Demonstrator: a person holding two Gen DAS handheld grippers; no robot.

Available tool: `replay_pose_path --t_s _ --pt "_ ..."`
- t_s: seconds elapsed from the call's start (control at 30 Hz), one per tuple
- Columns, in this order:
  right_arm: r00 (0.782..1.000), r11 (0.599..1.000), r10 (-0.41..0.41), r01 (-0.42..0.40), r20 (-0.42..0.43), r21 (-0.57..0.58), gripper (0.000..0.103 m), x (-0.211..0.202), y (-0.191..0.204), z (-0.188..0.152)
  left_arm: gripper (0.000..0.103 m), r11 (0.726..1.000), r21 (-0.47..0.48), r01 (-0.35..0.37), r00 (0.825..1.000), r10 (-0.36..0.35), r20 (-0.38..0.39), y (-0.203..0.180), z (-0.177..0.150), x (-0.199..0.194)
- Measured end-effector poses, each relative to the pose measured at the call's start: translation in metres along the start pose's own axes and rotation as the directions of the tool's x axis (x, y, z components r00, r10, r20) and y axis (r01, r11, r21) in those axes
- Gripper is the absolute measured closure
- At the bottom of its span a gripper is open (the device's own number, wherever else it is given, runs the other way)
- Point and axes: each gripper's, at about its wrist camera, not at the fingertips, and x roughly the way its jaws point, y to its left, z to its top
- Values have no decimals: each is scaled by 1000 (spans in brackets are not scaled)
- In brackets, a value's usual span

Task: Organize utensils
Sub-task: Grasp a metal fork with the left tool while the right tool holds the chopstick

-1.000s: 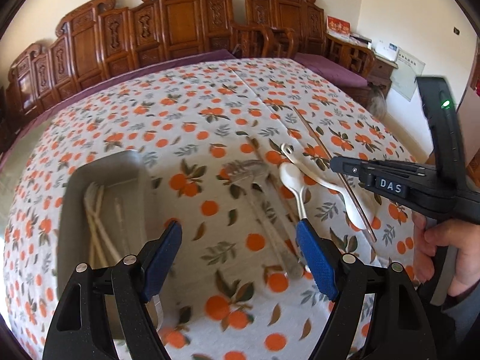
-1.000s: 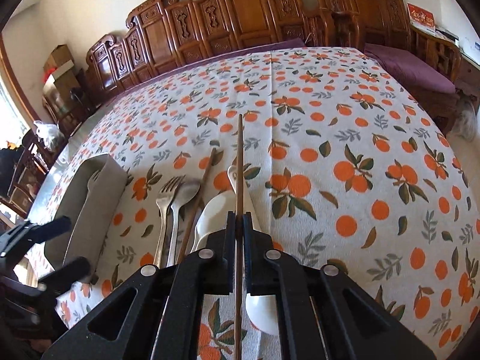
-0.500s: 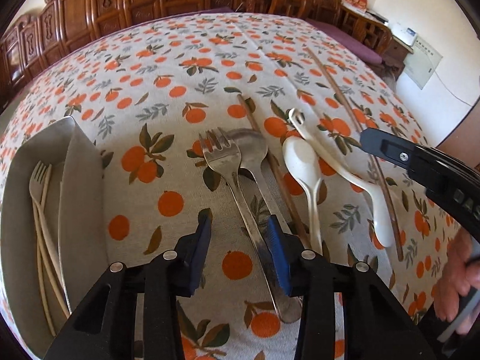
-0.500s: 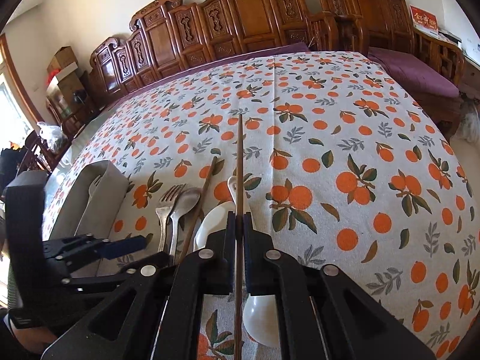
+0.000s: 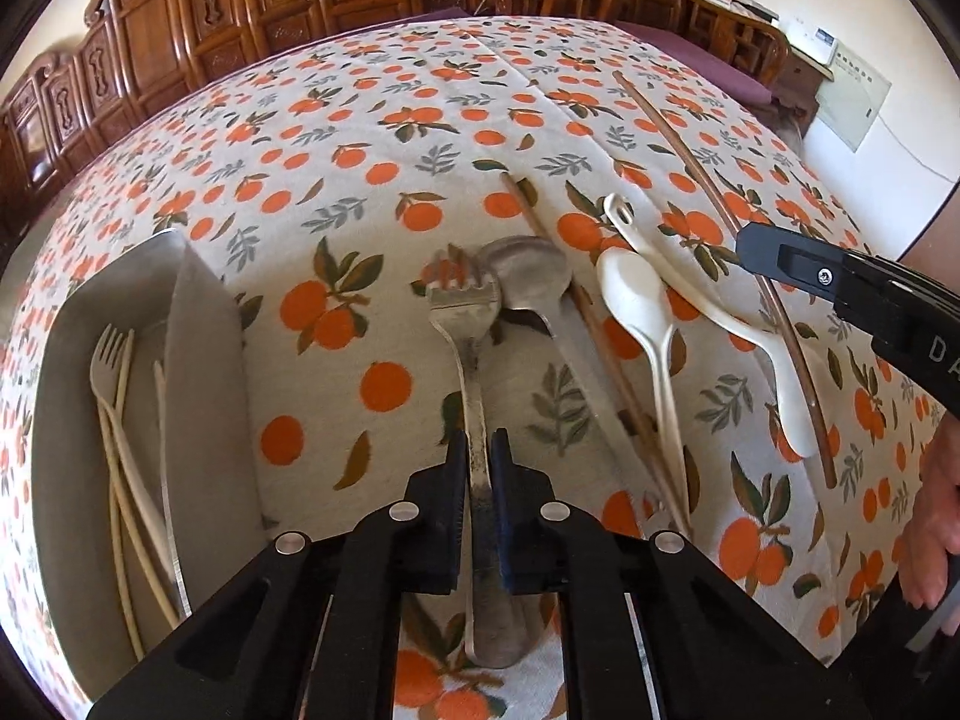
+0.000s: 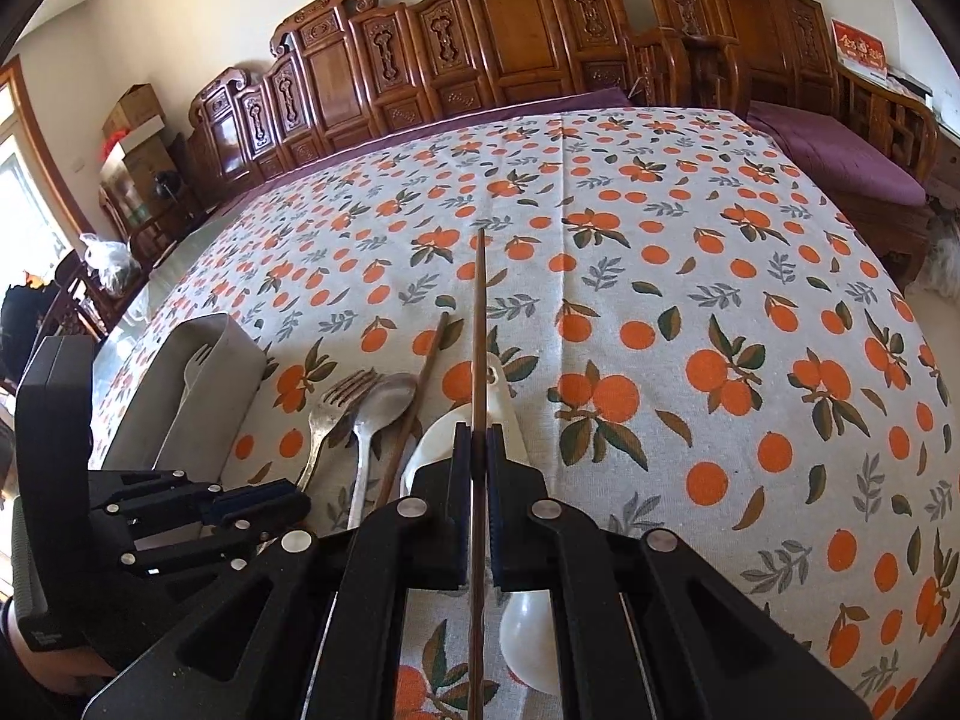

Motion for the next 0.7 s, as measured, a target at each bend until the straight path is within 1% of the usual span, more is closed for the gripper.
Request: replay_pose_path --t_s 0.07,0.27,0.7 --pt "1000 1000 5 -5 0 -9 97 0 3 0 96 1000 2 11 1000 -11 9 3 -3 -5" --pt "1000 1000 15 -15 -5 -28 97 1 11 -1 96 1000 0 13 999 -13 50 9 -12 -24" --pt "999 997 52 -52 -3 -63 97 -2 27 -2 96 1000 -21 8 990 -5 143 27 -10 -77"
